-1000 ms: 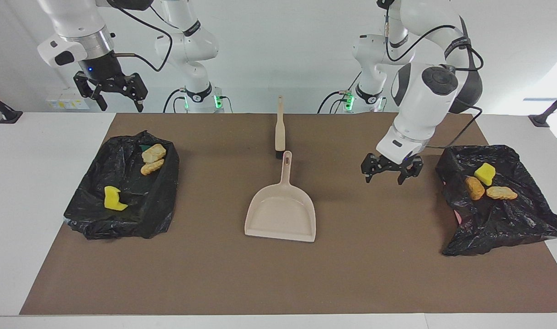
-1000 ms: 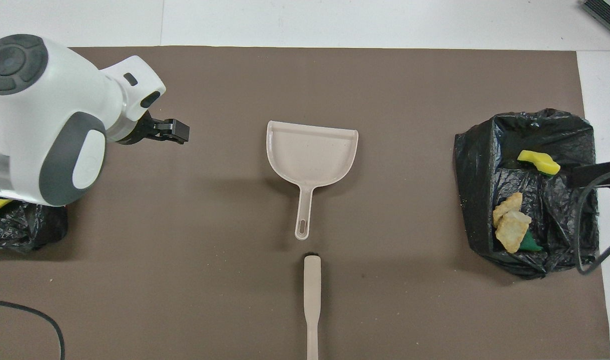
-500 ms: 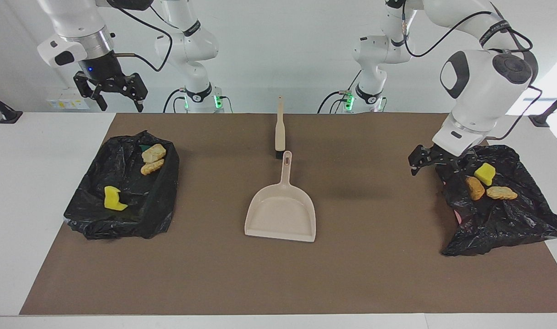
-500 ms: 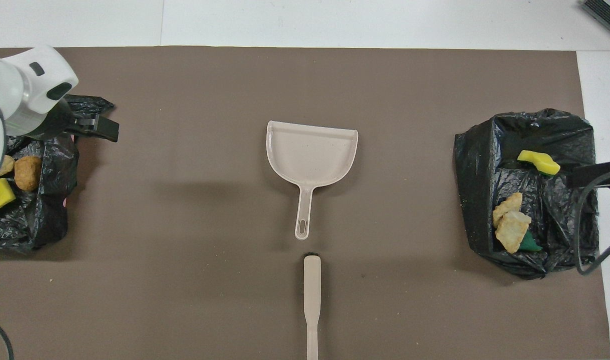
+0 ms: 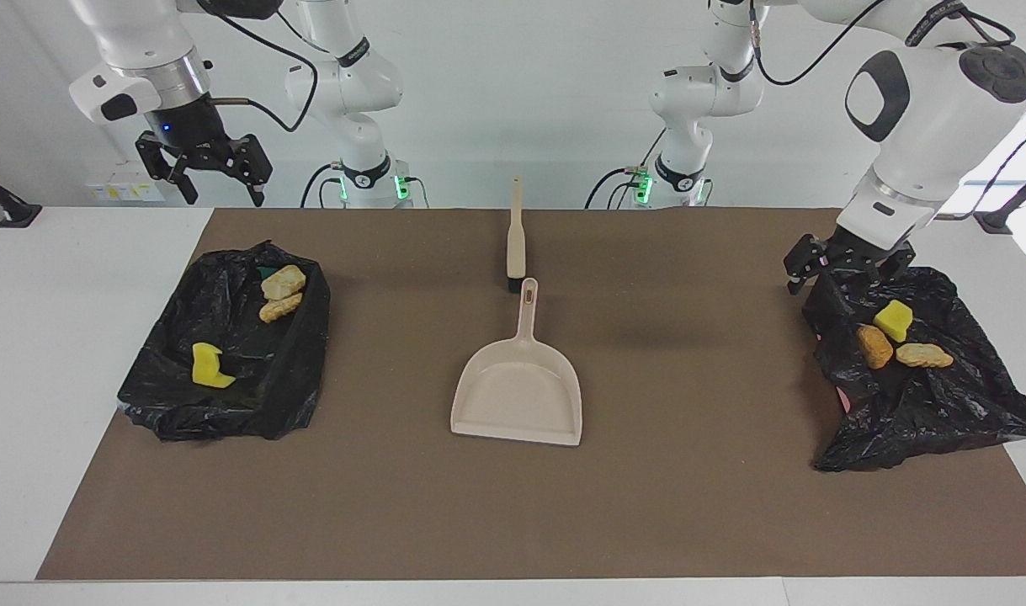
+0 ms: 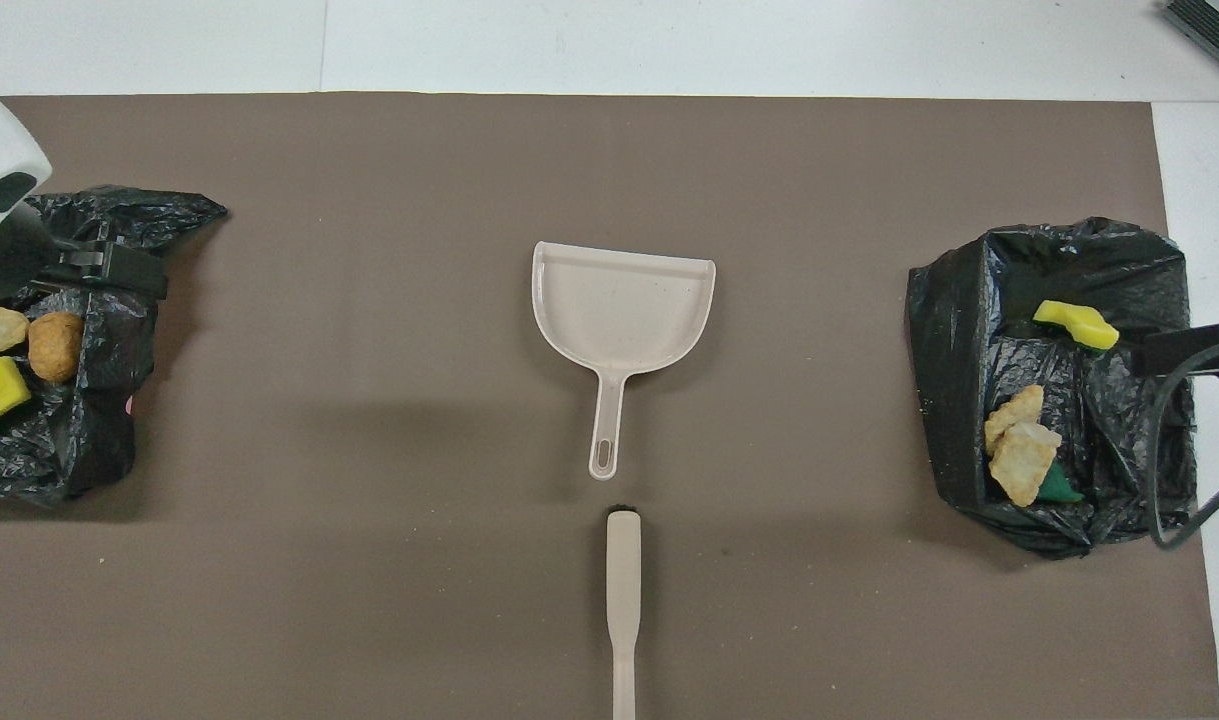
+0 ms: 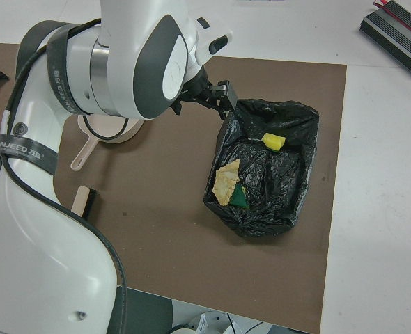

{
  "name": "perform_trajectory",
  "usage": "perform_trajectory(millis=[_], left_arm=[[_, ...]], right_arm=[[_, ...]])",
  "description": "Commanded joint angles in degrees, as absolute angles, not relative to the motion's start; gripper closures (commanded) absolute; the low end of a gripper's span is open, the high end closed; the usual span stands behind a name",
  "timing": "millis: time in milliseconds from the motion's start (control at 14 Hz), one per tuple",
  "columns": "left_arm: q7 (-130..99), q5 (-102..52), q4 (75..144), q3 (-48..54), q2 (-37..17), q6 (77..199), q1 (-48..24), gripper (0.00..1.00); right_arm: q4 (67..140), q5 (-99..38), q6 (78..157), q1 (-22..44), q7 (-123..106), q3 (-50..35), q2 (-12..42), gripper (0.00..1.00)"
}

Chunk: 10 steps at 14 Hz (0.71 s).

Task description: Sweep and dump trash in bin

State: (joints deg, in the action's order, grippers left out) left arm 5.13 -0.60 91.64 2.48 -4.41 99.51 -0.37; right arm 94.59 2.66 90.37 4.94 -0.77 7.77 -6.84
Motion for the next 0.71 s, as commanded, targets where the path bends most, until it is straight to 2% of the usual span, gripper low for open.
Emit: perform_trajectory(millis=[0, 286, 643], left_arm=[[5.7, 0.3, 91.8, 2.9, -1.0, 95.4, 0.0, 0.00], [6.1, 1.1, 93.2, 3.5, 1.7, 91.9, -0.6, 0.00], [3.6, 0.8, 93.2, 3.6, 1.8, 92.1, -0.6, 0.00]], right_arm=[[95.4, 1.5, 91.3, 4.6, -1.8, 7.7, -7.5, 0.00], [95.4, 1.5, 91.3, 4.6, -1.8, 7.7, -7.5, 0.00], [95.4, 1.5, 91.3, 4.6, -1.8, 7.7, -7.5, 0.00]])
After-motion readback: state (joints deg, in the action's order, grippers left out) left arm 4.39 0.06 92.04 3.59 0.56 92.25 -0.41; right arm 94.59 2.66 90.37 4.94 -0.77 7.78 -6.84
